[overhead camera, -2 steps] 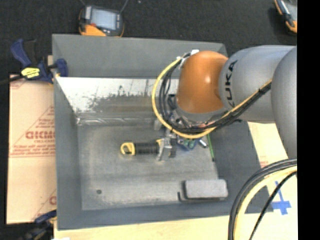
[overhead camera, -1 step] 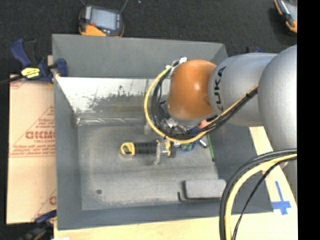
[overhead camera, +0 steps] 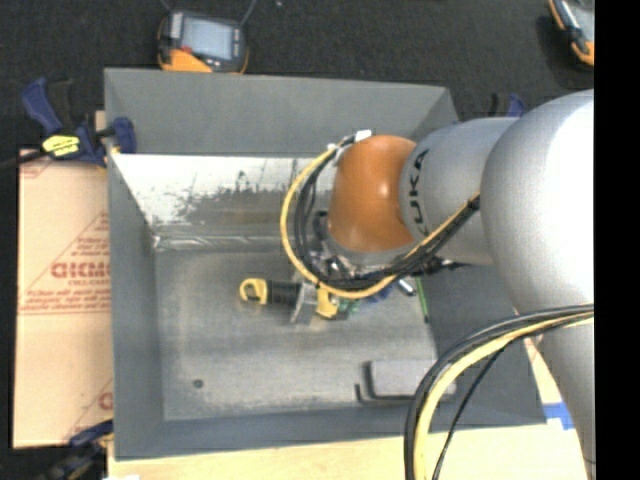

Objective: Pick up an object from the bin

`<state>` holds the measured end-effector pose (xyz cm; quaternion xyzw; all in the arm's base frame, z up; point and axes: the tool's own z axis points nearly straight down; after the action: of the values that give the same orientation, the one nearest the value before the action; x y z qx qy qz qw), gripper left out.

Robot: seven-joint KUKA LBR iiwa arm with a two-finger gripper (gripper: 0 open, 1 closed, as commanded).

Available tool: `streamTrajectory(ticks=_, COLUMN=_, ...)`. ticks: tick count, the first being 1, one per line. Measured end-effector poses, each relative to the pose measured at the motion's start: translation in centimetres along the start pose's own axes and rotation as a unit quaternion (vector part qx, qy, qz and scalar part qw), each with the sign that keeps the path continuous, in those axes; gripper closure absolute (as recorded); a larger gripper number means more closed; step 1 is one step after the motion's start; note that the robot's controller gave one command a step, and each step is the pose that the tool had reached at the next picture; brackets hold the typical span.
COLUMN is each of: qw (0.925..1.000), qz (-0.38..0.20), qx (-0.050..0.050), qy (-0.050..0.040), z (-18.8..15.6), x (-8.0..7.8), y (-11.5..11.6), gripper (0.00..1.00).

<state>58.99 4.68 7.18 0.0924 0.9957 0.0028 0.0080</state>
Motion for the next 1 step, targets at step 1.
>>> streamTrajectory(ticks=1, qw=1.0000, qz=0.000, qx=0.000, qy=0.0003, z=0.02, x=0.02, y=0.00, gripper=1.00)
